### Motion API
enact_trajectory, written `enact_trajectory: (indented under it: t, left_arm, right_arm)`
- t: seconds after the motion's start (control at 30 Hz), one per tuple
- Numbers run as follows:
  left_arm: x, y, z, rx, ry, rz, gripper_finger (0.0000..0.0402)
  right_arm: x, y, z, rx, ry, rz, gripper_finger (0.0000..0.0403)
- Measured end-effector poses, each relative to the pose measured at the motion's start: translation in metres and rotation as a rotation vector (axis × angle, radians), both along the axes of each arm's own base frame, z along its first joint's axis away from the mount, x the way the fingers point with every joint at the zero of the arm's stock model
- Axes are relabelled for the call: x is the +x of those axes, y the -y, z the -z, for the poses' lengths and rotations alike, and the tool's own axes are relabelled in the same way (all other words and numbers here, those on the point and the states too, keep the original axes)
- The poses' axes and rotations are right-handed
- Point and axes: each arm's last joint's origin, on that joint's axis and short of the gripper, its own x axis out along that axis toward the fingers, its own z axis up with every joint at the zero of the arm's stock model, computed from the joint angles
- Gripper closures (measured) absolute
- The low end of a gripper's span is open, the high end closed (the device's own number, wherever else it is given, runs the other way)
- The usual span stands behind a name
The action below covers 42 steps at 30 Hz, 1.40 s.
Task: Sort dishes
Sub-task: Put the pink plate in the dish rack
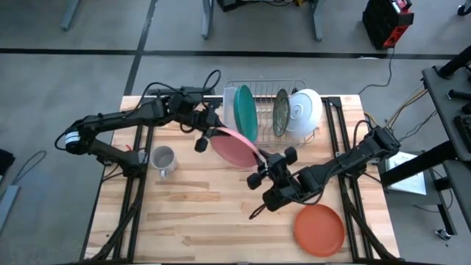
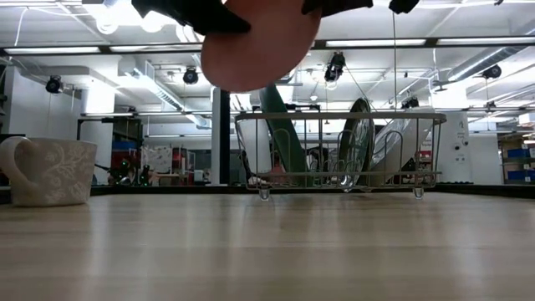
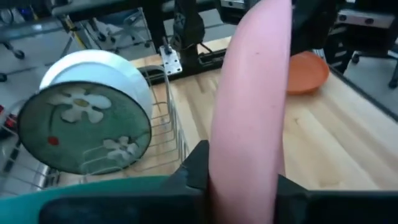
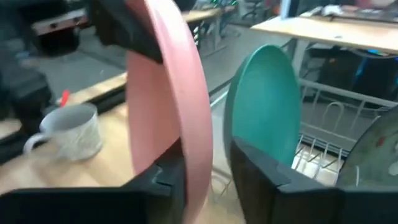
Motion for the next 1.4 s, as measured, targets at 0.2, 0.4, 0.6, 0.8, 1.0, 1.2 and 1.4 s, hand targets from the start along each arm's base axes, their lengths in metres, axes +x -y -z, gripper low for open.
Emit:
enact_trajectory:
  t: [0.2, 0.4, 0.6, 0.8, 1.0, 1.2, 1.4]
  left_arm:
    - [0.001, 0.0, -0.004, 0.101, 0.07, 0.086, 0.0377]
    - [0.003, 0.001, -0.01, 0.119, 0.133, 0.114, 0.038]
    - [0.004, 0.002, -0.014, 0.082, 0.18, 0.155, 0.0377]
    - [0.005, 0.002, -0.016, 0.074, 0.202, 0.166, 0.0371]
    - [0.007, 0.002, -0.019, 0.038, 0.211, 0.111, 0.0349]
    - [0.005, 0.0, -0.02, 0.081, 0.209, 0.048, 0.0317]
    - [0.0, -0.006, -0.027, 0.126, 0.189, -0.054, 0.0257]
  right_arm:
    - [-0.002, -0.004, -0.001, -0.038, -0.109, -0.078, 0.0236]
    - [-0.002, -0.005, 0.002, -0.06, -0.163, -0.106, 0.0182]
    - [-0.001, -0.005, 0.001, -0.041, -0.143, -0.109, 0.0167]
    - [0.007, -0.008, -0.007, -0.056, -0.062, -0.11, 0.0238]
    - [0.011, -0.005, -0.012, -0.067, 0.008, -0.056, 0.0371]
    - [0.01, -0.001, -0.013, -0.068, 0.037, -0.012, 0.0384]
    - [0.003, 0.012, -0.027, -0.036, 0.067, 0.009, 0.0391]
